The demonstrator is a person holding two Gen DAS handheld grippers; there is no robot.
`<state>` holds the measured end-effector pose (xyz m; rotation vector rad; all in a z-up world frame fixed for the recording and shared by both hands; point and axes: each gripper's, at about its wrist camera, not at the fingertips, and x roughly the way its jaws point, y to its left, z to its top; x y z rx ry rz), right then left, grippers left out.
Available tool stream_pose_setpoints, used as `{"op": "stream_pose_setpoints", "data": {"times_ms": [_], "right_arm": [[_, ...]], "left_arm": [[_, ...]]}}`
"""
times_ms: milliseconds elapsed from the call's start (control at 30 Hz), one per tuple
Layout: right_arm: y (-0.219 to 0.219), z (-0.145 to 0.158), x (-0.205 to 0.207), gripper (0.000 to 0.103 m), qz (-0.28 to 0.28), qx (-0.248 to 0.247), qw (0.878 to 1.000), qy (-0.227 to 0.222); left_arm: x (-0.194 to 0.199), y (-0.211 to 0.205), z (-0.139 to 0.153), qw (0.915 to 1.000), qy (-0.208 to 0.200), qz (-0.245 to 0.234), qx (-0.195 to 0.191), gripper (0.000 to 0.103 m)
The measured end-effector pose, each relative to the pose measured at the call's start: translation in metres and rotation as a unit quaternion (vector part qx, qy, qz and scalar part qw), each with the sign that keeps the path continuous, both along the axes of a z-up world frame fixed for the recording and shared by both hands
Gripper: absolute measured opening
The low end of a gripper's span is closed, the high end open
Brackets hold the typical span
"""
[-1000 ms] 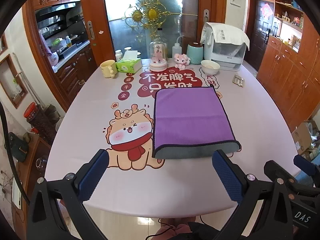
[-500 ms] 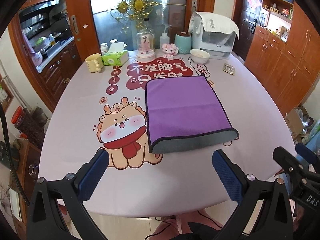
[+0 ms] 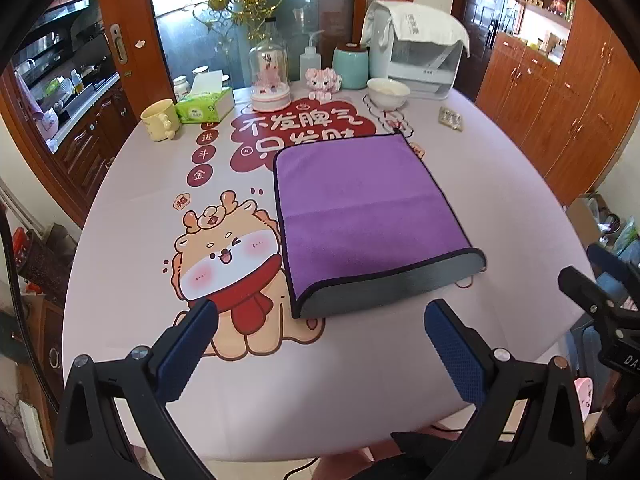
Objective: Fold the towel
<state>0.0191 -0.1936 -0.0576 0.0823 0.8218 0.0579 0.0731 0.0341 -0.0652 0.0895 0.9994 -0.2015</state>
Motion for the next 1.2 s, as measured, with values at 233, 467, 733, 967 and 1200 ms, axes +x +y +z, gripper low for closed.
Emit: {"op": "stream_pose_setpoints", "data": {"times_ms": [233,467,733,967,1200], "right_arm": [[-0.011,-0.027,0.033,0.09,0.058,-0.007,0.998,0.01],[-0.02,-0.066,0.064,0.084,0.106,-0.015,0.993,0.041],[-0.034,-0.109,0.09,0.076,0.141,-0.023,0.986,0.082],[-0.046,-0.137,0.108,0.066,0.162,-0.025,0.979,0.117],[-0.051,-0.155,0.122,0.053,0.178,-0.003,0.972,0.151]], "left_arm": [[0.032,-0.006,-0.026,0.9998,0.021,-0.004,-0.003,0.103],[0.063,-0.016,-0.059,0.999,0.037,-0.026,-0.004,0.103],[0.087,-0.02,-0.103,0.9966,0.064,-0.053,0.003,0.102],[0.106,-0.013,-0.14,0.9933,0.103,-0.053,0.003,0.099],[0.116,-0.008,-0.156,0.9875,0.141,-0.063,-0.034,0.097]]}}
